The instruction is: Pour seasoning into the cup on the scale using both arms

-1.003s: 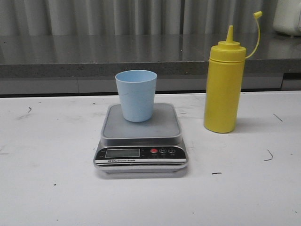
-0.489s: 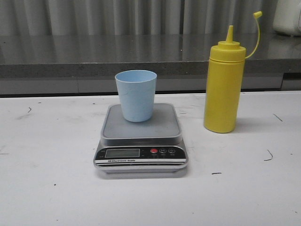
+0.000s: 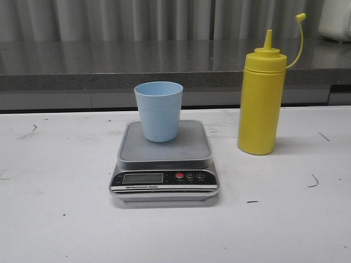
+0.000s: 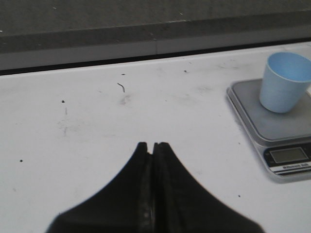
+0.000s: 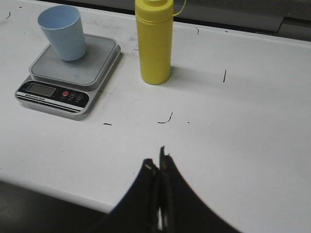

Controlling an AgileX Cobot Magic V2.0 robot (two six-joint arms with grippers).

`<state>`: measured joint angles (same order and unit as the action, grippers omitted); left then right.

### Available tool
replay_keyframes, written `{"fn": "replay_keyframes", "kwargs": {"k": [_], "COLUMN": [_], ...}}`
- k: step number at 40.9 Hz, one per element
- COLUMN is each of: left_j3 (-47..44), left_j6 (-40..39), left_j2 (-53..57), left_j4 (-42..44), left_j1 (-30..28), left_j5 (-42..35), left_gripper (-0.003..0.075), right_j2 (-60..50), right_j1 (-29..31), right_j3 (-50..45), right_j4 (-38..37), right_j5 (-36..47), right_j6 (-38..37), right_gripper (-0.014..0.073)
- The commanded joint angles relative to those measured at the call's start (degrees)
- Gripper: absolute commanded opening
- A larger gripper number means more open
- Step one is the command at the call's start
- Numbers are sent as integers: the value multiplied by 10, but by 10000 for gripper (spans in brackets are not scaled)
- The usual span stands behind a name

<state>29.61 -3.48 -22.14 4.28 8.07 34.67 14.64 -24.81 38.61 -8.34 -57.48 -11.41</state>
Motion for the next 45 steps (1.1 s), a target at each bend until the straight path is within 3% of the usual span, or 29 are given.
{"fn": "replay_keyframes", "kwargs": {"k": [1,12,25,45], "left_j3": [-33,-193,-311,-309], "left_j6": [-2,-2,-2,-2], "left_j2": [46,151,237,237], "left_j4": [4,-71,-77,-75], "left_j1": [-29,-95,-117,-80], "left_j5": [-72,-237,-325,-367], "left_gripper": [-20,-20,-20,-20], "right_j2": [7,7,7,8], "right_j1": [-1,-1,-1,-1], "right_j3": [14,14,14,14], "right_j4": [-12,-12,-12,-12], "right_j5": [37,37,37,38], "right_j6": [6,6,6,6], "right_gripper": [-69,-69,-69,-69]}}
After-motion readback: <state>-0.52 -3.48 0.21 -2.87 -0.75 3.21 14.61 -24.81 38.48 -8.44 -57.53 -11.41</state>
